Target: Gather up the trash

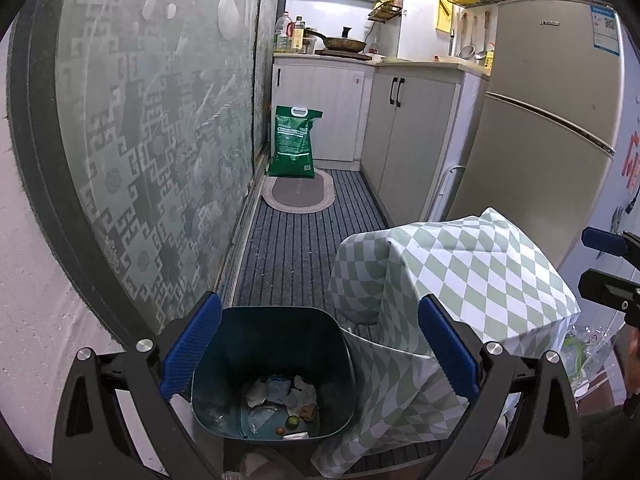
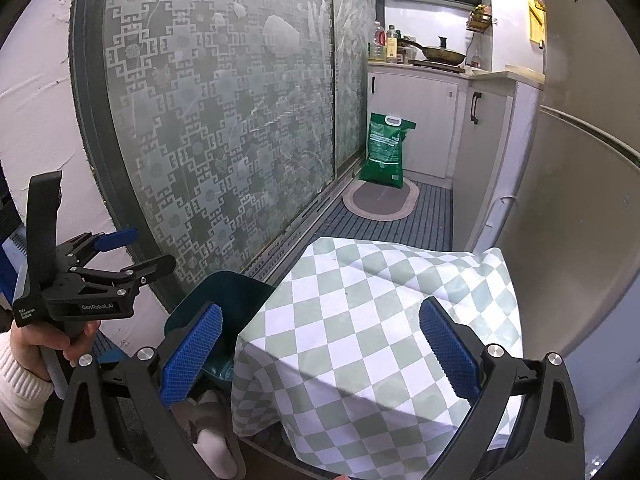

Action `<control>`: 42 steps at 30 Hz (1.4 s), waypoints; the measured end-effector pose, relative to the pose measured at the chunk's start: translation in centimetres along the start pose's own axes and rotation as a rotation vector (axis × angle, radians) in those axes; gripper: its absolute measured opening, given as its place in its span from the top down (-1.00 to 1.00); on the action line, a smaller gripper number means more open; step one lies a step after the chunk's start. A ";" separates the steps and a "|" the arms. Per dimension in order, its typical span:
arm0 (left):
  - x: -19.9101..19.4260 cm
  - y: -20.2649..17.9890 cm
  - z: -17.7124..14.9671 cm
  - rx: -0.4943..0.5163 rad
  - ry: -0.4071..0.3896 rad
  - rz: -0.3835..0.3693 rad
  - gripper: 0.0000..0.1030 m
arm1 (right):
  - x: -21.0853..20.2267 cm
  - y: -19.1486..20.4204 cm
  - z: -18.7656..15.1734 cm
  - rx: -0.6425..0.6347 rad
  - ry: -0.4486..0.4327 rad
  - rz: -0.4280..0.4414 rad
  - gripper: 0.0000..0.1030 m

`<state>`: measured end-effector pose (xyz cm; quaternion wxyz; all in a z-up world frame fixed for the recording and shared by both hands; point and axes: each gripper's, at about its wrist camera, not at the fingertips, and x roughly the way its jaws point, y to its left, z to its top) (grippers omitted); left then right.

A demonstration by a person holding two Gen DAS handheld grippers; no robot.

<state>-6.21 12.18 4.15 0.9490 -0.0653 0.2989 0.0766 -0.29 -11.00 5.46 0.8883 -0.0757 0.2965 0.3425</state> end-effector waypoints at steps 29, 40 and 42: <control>0.0 -0.7 0.3 -0.001 -0.006 0.013 -0.94 | -0.9 -1.0 -0.2 0.016 -0.006 -0.007 -0.94; 0.1 -0.7 0.3 0.001 -0.006 0.013 -0.94 | -0.9 -1.1 -0.2 0.017 -0.006 -0.007 -0.94; 0.1 -0.7 0.3 0.001 -0.007 0.012 -0.94 | -1.0 -1.1 -0.2 0.017 -0.006 -0.007 -0.94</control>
